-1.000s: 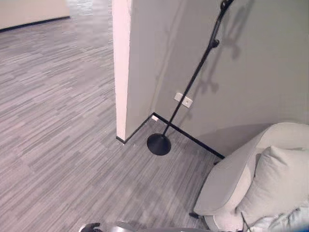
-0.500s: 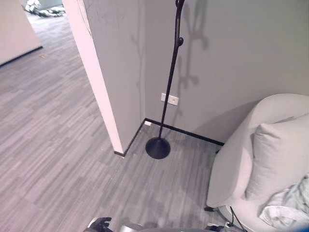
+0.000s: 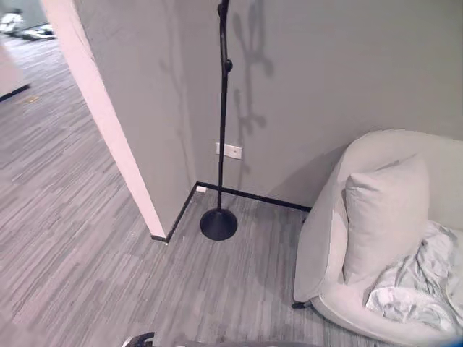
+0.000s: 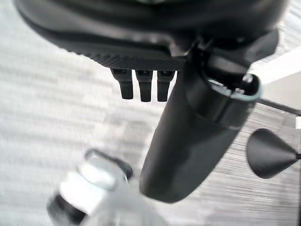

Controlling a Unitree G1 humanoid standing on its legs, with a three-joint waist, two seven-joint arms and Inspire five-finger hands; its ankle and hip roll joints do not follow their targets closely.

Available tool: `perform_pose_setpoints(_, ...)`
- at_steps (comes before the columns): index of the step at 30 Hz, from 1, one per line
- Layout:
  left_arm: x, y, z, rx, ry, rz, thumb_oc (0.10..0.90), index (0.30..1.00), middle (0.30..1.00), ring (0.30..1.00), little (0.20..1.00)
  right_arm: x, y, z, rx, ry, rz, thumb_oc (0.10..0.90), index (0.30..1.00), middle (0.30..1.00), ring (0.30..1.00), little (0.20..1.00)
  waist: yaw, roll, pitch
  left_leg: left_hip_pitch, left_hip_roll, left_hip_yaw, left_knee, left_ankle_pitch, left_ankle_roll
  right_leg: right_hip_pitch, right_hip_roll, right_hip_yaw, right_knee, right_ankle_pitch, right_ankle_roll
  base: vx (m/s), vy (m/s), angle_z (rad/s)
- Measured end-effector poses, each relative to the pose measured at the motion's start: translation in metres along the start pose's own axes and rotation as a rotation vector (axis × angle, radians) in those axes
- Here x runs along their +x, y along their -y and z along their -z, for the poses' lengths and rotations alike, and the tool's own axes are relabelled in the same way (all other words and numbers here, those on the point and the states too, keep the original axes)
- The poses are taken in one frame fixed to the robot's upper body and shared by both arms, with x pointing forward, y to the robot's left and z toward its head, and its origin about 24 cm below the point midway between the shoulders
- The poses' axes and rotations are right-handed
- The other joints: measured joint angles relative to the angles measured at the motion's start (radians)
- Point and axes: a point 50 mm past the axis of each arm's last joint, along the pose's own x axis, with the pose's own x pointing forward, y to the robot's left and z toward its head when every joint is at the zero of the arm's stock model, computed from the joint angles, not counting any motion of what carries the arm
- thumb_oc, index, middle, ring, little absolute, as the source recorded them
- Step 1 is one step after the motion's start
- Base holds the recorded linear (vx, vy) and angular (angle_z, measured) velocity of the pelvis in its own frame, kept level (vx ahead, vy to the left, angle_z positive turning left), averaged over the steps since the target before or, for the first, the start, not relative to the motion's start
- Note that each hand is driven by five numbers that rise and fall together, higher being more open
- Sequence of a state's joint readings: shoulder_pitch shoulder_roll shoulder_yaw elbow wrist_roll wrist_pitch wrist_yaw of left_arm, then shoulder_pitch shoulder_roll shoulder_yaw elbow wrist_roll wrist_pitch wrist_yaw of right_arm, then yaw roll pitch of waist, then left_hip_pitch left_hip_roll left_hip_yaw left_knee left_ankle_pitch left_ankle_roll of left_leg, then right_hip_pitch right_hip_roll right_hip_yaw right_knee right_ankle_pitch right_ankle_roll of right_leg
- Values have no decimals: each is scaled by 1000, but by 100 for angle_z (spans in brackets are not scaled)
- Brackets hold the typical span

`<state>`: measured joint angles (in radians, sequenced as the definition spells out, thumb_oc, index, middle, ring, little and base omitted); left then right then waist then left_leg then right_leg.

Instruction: Hang the clothes on the sofa on the clothes rack.

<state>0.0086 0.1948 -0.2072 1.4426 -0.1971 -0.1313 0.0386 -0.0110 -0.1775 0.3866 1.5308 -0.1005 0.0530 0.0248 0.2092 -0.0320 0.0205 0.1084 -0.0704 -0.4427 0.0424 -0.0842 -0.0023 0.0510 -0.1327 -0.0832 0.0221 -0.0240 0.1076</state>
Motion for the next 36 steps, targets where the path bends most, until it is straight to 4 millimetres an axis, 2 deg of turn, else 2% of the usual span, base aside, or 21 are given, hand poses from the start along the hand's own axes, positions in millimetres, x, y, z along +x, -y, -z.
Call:
perform_pose_setpoints(2,2,0,-19,252,52,12,800,900,900,900,900,0,-1,7,51,9,-5,800,900,900,900,900,-38,18,-12,-81,84,-90,6,9,-65,-79,101,-43,109,-82,-127,-78,-975,145)
perform_pose_setpoints(5,3,-10,-35,245,99,-11,800,900,900,900,900,-1,10,-12,25,75,25,800,900,900,900,900,-52,-11,-5,-135,100,-131,34,31,-76,-113,122,-107,119,-57,-144,-54,-555,81)
perform_pose_setpoints(6,3,-10,-26,203,61,-18,800,900,900,900,900,-1,15,-15,5,84,36,800,900,900,900,900,-56,-25,-4,-156,103,-123,51,112,-75,-110,148,-126,107,-57,-176,-34,-385,44)
perform_pose_setpoints(8,3,-17,-32,172,72,-42,800,900,900,900,900,-2,15,-20,-10,110,38,800,900,900,900,900,-54,-44,0,-176,107,-63,67,112,-65,-110,143,-145,91,-56,-189,14,-231,41)
perform_pose_setpoints(10,2,-28,-25,154,57,-66,800,900,900,900,900,-3,15,-32,-37,147,38,800,900,900,900,900,-46,-83,7,-171,85,142,28,110,-60,-95,151,-141,4,-46,-168,62,-150,15)
perform_pose_setpoints(11,2,-28,-21,155,49,-63,800,900,900,900,900,-3,17,-37,-42,156,39,800,900,900,900,900,-43,-80,1,-167,79,137,5,111,-60,-92,152,-145,-9,-68,-110,98,-57,-28)
perform_pose_setpoints(12,2,-16,-17,141,46,-37,800,900,900,900,900,-7,34,-51,-55,188,75,800,900,900,900,900,-31,-17,5,-135,140,100,-35,118,-63,-158,175,-173,161,-151,-132,121,-57,-28)
perform_pose_setpoints(13,2,-20,-24,118,73,-46,800,900,900,900,900,-8,40,-56,-62,191,88,800,900,900,900,900,-35,-44,23,-129,101,42,-21,100,-99,-192,116,-90,214,-175,-102,74,10,-62)
perform_pose_setpoints(14,2,-22,-25,134,71,-46,800,900,900,900,900,-10,44,-61,-75,202,102,800,900,900,900,900,-2,-40,27,-98,57,-3,3,56,-86,-203,125,-87,195,-88,-163,31,33,-58)
perform_pose_setpoints(17,2,-1,-14,269,36,47,800,900,900,900,900,-12,54,-66,-104,220,127,800,900,900,900,900,11,-20,20,-62,-113,-27,20,-22,34,-164,161,9,15,40,-150,16,42,-84)
perform_pose_setpoints(19,1,5,-7,265,23,67,800,900,900,900,900,-13,46,-76,-114,247,111,800,900,900,900,900,14,-5,23,-48,-154,-20,-3,-29,72,-138,191,44,-48,102,-158,134,82,-68)
perform_pose_setpoints(21,1,6,-10,254,31,76,800,900,900,900,900,-13,47,-76,-141,243,117,800,900,900,900,900,32,6,46,-29,-133,8,-47,-4,126,-138,205,4,-36,78,-147,96,57,-64)
perform_pose_setpoints(22,1,6,-11,251,38,76,800,900,900,900,900,-13,45,-76,-165,239,115,800,900,900,900,900,33,24,56,-18,-84,53,-38,47,126,-175,215,-77,57,-1,-73,101,64,-37)
perform_pose_setpoints(23,2,4,-15,253,48,71,800,900,900,900,900,-13,45,-76,-176,238,117,800,900,900,900,900,29,25,60,-20,-76,69,-19,49,95,-185,213,-102,102,-41,-39,121,55,-61)
perform_pose_setpoints(24,1,2,-14,231,50,67,800,900,900,900,900,-14,50,-77,-200,230,129,800,900,900,900,900,51,35,82,-14,-45,117,-6,44,98,-250,181,-155,332,-91,-106,53,13,-53)
perform_pose_setpoints(26,0,3,-6,201,29,62,800,900,900,900,900,-12,54,-66,-208,192,133,800,900,900,900,900,44,54,67,-9,-8,135,-2,35,103,-301,75,-177,524,-115,-110,59,-115,-40)
perform_pose_setpoints(27,0,2,-4,194,29,60,800,900,900,900,900,-12,56,-61,-215,169,141,800,900,900,900,900,48,60,63,-10,8,141,-4,30,98,-304,39,-169,519,-117,-105,90,-199,-40)
perform_pose_setpoints(29,0,-5,-4,171,31,31,800,900,900,900,900,-9,54,-48,-216,133,136,800,900,900,900,900,63,58,59,-17,39,153,1,7,66,-244,-17,-88,308,-97,-73,83,-151,-51)
perform_pose_setpoints(32,-1,-24,-2,178,10,-32,800,900,900,900,900,-4,28,-37,-155,117,72,800,900,900,900,900,47,-17,50,-31,16,157,37,-31,27,-131,-63,39,27,-23,-14,167,-192,-18)
perform_pose_setpoints(34,-1,-20,3,166,-9,-27,800,900,900,900,900,-1,17,-18,-110,77,41,800,900,900,900,900,28,-2,33,-20,37,126,53,-58,6,-113,-41,35,9,48,-24,187,-292,0)
perform_pose_setpoints(36,-1,-9,6,101,-15,-6,800,900,900,900,900,-1,14,-6,-95,47,34,800,900,900,900,900,26,42,14,3,82,93,45,-75,-28,-101,-15,14,11,73,-16,239,-469,-7)
